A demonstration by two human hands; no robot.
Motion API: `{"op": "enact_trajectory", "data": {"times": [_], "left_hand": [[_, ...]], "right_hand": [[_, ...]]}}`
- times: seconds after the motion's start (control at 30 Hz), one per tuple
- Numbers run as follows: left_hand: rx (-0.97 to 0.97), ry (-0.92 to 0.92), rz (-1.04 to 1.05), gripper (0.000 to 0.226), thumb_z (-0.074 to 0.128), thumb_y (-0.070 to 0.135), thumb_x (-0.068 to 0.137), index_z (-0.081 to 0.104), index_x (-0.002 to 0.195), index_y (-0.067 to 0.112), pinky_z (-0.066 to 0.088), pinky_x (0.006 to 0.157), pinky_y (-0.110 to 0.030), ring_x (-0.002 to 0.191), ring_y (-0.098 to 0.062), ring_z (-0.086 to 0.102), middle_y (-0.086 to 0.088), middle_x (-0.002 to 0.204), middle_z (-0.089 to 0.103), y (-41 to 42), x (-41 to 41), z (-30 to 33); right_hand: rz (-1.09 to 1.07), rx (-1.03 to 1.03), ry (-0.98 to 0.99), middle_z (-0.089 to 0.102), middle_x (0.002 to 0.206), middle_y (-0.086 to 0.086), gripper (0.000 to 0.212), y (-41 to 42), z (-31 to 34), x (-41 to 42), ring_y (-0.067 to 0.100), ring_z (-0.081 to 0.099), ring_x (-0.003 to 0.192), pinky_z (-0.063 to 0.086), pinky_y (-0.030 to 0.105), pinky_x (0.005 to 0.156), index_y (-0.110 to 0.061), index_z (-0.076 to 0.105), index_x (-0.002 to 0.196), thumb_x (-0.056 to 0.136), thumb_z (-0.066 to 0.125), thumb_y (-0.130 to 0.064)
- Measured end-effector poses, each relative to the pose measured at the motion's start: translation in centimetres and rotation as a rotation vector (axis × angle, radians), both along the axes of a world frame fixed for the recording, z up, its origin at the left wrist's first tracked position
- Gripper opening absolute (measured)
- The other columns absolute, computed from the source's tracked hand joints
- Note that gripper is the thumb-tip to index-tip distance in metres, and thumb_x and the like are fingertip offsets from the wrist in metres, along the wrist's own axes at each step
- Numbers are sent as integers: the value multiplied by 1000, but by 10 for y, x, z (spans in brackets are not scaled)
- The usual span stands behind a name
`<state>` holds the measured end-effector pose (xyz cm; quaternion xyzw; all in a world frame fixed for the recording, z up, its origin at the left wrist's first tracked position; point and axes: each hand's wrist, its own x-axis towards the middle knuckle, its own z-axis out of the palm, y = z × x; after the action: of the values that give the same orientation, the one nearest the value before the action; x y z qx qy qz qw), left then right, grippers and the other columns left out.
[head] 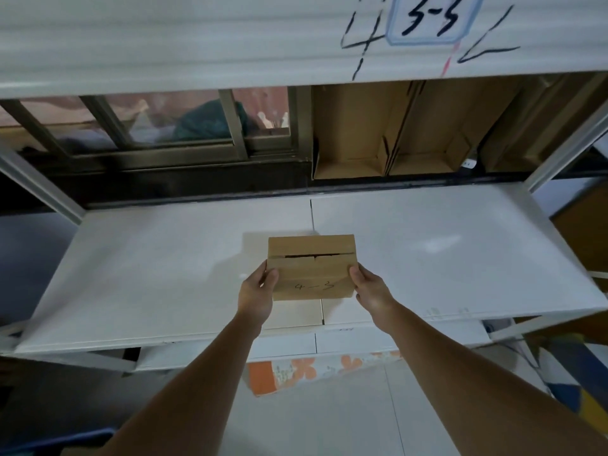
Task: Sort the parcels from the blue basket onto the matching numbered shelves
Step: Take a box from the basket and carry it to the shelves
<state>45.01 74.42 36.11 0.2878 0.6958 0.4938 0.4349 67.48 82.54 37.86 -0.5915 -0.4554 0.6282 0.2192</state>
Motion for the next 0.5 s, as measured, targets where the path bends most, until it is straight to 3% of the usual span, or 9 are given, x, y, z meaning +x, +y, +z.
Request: {"op": "enact_trajectory", "data": {"times": [0.1, 0.23, 0.37, 0.43, 0.5], "left_hand": [[4, -21, 10, 27, 54, 33, 104, 67, 122, 47, 49, 109, -46, 119, -18, 60, 11, 122, 69, 11, -4, -3], [21, -7, 17, 29, 52, 37, 105, 65, 130, 41, 52, 106, -46, 118, -17, 60, 12, 121, 68, 19, -5, -2], [16, 7, 1, 32, 53, 39, 104, 63, 134, 37, 53, 104, -45, 117, -17, 61, 10, 123, 68, 23, -12, -7], [11, 6, -4, 35, 53, 38, 105, 60, 138, 33, 52, 105, -45, 118, -18, 61, 7, 127, 67, 26, -12, -5], [-33, -42, 14, 44, 51, 38, 105, 49, 148, 31, 45, 111, -46, 125, -21, 55, 0, 142, 57, 29, -10, 2]], "right_hand": [[6, 20, -22, 60, 126, -5, 35, 14, -2, -6, 20, 53, 121, 40, 40, 113, -38, 58, 134, 103, 45, -49], [4, 34, -39, 57, 126, -6, 45, 26, -5, -13, 18, 49, 119, 38, 45, 115, -33, 53, 143, 103, 44, -52], [29, 78, -83, 58, 131, -4, 46, 29, -6, -17, 21, 51, 122, 40, 37, 105, -35, 53, 143, 103, 40, -54], [52, 95, -101, 57, 138, -1, 47, 30, -4, -17, 21, 50, 122, 37, 34, 101, -34, 50, 145, 104, 37, -53], [98, 92, -135, 47, 152, 3, 55, 31, 2, -16, 25, 45, 133, 36, 38, 107, -32, 37, 154, 104, 34, -55]]}}
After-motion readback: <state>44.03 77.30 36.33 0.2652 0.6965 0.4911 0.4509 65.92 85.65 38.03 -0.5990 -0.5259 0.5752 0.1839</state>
